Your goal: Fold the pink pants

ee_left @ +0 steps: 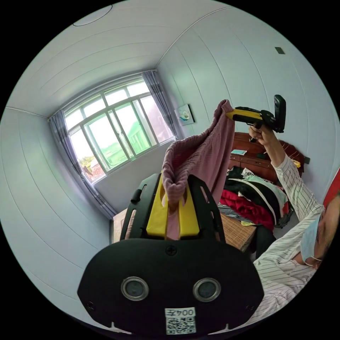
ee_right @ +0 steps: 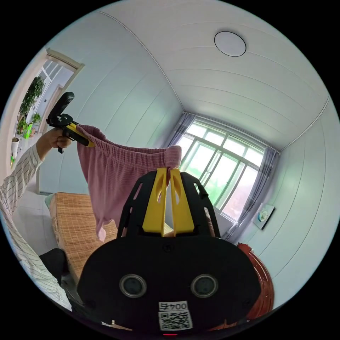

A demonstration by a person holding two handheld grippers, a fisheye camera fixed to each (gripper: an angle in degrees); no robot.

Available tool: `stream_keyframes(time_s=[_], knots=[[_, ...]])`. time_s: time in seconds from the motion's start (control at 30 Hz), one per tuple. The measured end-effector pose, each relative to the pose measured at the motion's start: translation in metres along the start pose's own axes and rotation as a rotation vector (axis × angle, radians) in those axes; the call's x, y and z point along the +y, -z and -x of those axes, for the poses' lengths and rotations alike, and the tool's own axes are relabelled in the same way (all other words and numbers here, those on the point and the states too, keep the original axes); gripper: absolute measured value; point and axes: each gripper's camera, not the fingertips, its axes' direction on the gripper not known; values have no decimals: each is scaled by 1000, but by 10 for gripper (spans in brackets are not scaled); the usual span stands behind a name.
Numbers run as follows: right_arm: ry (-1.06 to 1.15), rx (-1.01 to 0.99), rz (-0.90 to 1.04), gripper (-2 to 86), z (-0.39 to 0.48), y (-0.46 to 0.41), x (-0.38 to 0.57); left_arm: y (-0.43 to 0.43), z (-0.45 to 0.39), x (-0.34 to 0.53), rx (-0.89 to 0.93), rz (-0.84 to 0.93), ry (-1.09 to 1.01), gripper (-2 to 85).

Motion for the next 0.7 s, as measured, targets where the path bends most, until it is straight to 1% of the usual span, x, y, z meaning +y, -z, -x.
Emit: stream_keyframes(time_s=[0.13,0.2,0.3,0.33,0.4,0.43,0.47,0.5,0.53,0.57,0.6,0.63,0.67,0.7], knots=[[-27,-91,-54,-10,-9,26,5,19,3,-7,118,-65,23,16],[-86,-165,-90,-10,-25,32,16,14,3,-13,161,-88,19,16],[-153,-240,-84,-10,-42,14,46,-26,7,-14,232,-85,26,15],[-164,-246,-65,-10,-44,4,55,-57,9,-11,257,-54,31,15],[-215,-274,40,-9,-48,-49,101,-116,14,-3,285,23,50,15],[-230,-279,68,-9,-48,-65,116,-163,17,7,297,84,72,16],[-259,-280,127,-8,-46,-100,148,-217,21,20,311,149,102,16],[-287,-284,190,-7,-42,-137,185,-245,23,28,315,183,121,16],[-302,-291,219,-7,-39,-155,204,-303,24,48,322,252,158,16],[-330,-295,285,-6,-31,-193,247,-365,22,73,328,334,191,16],[-354,-299,339,-6,-19,-229,293,-397,21,87,327,371,208,16],[-363,-302,362,-6,-12,-247,317,-459,15,119,327,442,239,16],[-390,-297,419,-6,3,-282,366,-519,6,152,330,502,263,16],[-411,-295,480,-5,22,-316,417,-549,0,170,328,539,279,16]])
